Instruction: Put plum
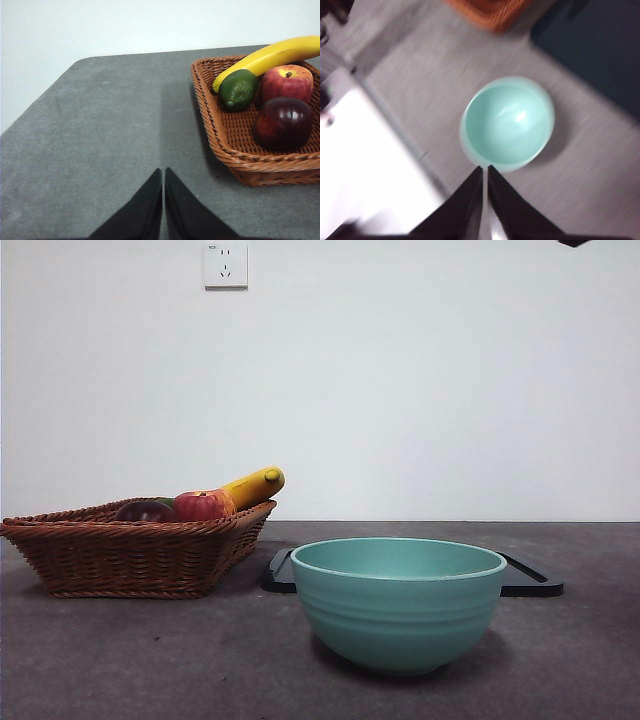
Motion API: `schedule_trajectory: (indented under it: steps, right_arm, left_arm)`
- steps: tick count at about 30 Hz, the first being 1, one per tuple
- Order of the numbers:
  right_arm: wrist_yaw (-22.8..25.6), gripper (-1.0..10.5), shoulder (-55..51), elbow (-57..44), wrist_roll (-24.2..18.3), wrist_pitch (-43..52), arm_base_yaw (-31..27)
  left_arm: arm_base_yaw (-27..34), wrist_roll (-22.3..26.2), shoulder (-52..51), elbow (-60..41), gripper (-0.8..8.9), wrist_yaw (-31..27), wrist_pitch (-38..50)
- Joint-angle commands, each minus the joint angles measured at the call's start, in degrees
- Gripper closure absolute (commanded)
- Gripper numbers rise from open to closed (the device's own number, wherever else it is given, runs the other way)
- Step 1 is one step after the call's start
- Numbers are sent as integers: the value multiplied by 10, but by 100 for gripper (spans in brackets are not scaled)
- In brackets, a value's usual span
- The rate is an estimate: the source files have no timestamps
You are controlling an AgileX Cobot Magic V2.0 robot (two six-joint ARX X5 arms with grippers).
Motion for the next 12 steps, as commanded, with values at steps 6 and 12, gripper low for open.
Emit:
schedule_trajectory:
  steps: [6, 12]
  right_arm:
    - [5, 938, -90, -70, -35, 230, -135]
    - [7, 938, -195, -196, -39, 353, -250]
  left_arm:
    - [1, -1, -1, -12, 807, -2, -3]
    - [1, -1, -1, -12, 807, -2, -3]
